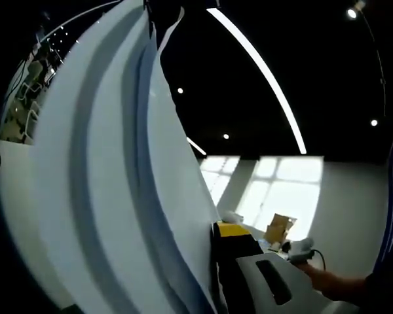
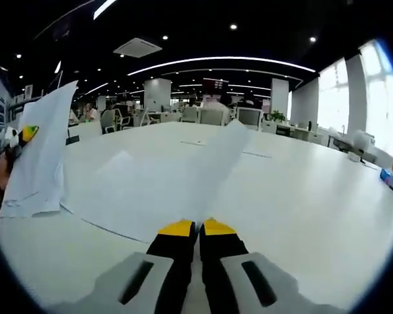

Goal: Organize the stack of printing papers by aligning and flattening the scattered papers on the table

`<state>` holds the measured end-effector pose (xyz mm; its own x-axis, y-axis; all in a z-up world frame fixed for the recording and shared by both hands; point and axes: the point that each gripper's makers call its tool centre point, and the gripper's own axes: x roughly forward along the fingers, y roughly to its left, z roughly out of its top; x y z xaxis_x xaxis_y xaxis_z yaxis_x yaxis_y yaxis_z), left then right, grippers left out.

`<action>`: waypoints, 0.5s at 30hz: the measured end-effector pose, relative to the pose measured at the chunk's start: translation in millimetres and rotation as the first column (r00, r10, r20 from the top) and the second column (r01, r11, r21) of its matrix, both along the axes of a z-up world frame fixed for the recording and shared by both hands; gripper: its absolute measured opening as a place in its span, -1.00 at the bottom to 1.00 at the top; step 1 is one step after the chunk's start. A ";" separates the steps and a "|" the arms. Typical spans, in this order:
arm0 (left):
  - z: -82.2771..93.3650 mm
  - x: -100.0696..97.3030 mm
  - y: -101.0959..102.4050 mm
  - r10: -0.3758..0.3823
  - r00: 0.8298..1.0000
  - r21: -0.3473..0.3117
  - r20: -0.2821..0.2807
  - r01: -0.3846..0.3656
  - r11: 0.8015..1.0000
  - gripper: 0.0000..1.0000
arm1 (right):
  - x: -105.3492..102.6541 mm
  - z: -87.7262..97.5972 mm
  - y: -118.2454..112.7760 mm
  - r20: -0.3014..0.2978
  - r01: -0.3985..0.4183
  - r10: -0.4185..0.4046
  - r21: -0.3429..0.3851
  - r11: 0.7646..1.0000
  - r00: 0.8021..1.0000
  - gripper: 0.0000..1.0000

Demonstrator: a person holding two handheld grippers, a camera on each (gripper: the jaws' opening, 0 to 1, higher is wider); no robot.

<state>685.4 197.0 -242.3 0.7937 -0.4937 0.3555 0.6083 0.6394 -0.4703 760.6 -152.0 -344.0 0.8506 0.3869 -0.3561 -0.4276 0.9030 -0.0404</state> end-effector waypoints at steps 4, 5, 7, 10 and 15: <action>0.0 0.0 0.0 0.000 1.000 0.000 0.000 0.000 1.000 -0.85 | -0.1 0.8 -0.1 0.006 0.001 -0.001 -0.002 1.000 1.000 -1.00; -0.1 0.3 0.3 0.000 1.000 0.000 0.000 0.000 1.000 -0.85 | -0.2 1.2 -0.1 0.008 0.001 -0.001 -0.002 1.000 1.000 -1.00; -0.1 0.5 0.5 0.000 1.000 0.000 -0.001 0.000 1.000 -0.85 | -0.3 2.3 -0.4 0.014 0.001 -0.001 -0.003 1.000 1.000 -1.00; -0.2 0.5 0.3 -0.001 1.000 0.001 -0.002 0.001 1.000 -0.85 | -0.6 4.1 -0.3 0.021 0.001 -0.001 0.001 1.000 1.000 -1.00; -0.5 0.8 0.5 -0.001 1.000 0.001 -0.002 0.001 1.000 -0.85 | -1.3 9.6 -0.1 0.041 0.003 -0.004 0.018 1.000 0.999 -1.00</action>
<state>686.2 197.5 -242.7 0.7941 -0.4946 0.3531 0.6077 0.6395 -0.4710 759.3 -152.1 -334.5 0.8655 0.3900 -0.3142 -0.4230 0.9052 -0.0415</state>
